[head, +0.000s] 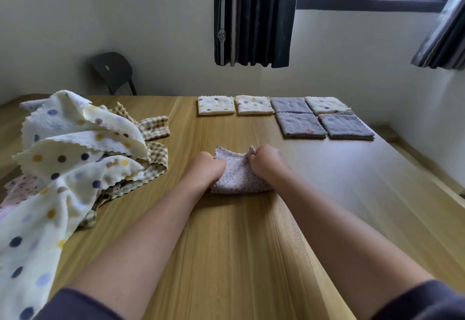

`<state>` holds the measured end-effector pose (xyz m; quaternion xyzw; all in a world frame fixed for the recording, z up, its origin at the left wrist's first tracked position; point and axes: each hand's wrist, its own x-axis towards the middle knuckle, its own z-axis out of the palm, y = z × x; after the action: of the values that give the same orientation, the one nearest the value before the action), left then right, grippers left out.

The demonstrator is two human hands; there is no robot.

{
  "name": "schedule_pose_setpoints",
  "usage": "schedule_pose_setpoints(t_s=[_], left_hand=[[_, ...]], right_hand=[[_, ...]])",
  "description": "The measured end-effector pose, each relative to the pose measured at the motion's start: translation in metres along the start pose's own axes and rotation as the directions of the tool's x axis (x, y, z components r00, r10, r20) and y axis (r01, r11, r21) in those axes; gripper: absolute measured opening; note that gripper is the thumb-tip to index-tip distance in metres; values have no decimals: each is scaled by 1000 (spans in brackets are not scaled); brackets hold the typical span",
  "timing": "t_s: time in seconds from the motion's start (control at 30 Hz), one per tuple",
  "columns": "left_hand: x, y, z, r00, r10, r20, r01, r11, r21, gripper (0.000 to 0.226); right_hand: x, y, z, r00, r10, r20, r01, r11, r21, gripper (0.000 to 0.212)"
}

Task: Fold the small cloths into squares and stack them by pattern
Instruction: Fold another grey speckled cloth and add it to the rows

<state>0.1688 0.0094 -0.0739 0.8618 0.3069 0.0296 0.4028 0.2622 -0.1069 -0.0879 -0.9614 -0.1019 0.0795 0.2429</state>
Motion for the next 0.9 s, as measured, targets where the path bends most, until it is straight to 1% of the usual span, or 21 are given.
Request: schedule_pose_setpoints(t_s=[0.1, 0.17, 0.23, 0.33, 0.47, 0.53, 0.57, 0.63, 0.67, 0.7, 0.73, 0.8, 0.83, 0.9], left_hand=[[-9, -7, -6, 996, 8, 94, 1, 996, -91, 25], [-13, -13, -7, 993, 22, 113, -15, 998, -66, 25], [-12, -17, -5, 996, 56, 64, -57, 998, 10, 28], [-14, -20, -4, 993, 108, -41, -99, 979, 177, 32], [-22, -22, 1, 956, 231, -183, -134, 893, 429, 23], [-30, -20, 4, 924, 293, -247, -129, 846, 518, 16], [-33, -19, 5, 895, 343, -286, -137, 821, 555, 15], [-35, -15, 8, 813, 492, -313, -224, 759, 611, 16], [-33, -13, 12, 785, 553, -280, -288, 725, 625, 22], [-30, -12, 16, 783, 580, -224, -351, 710, 610, 30], [-27, -11, 20, 815, 559, -149, -392, 723, 569, 38], [-22, -13, 28, 904, 426, 43, -384, 762, 522, 52], [-20, -16, 31, 922, 374, 103, -368, 760, 535, 55], [-18, -22, 36, 929, 342, 139, -358, 741, 568, 59]], right_hand=[[-6, -2, -2, 999, 28, -15, -29, 999, -20, 37], [-11, -3, -3, 999, 43, -24, -44, 999, -29, 37], [-13, -4, -4, 998, 51, -28, -52, 998, -32, 37], [-16, -7, -5, 998, 55, -33, -56, 998, -40, 38], [-19, -10, -5, 997, 58, -42, -61, 995, -73, 39], [-18, -10, -5, 997, 58, -50, -62, 994, -86, 37], [-18, -10, -4, 997, 59, -54, -64, 994, -93, 36], [-18, -10, -5, 996, 62, -59, -68, 992, -109, 35], [-18, -10, -6, 996, 67, -59, -73, 991, -113, 35], [-18, -10, -6, 996, 65, -53, -70, 991, -112, 35], [-18, -9, -6, 997, 59, -48, -64, 992, -105, 36], [-17, -9, -6, 998, 61, -31, -63, 996, -57, 40], [-15, -7, -5, 998, 57, -7, -57, 998, -28, 43], [-10, -2, -6, 997, 43, 68, -47, 998, 44, 50]])
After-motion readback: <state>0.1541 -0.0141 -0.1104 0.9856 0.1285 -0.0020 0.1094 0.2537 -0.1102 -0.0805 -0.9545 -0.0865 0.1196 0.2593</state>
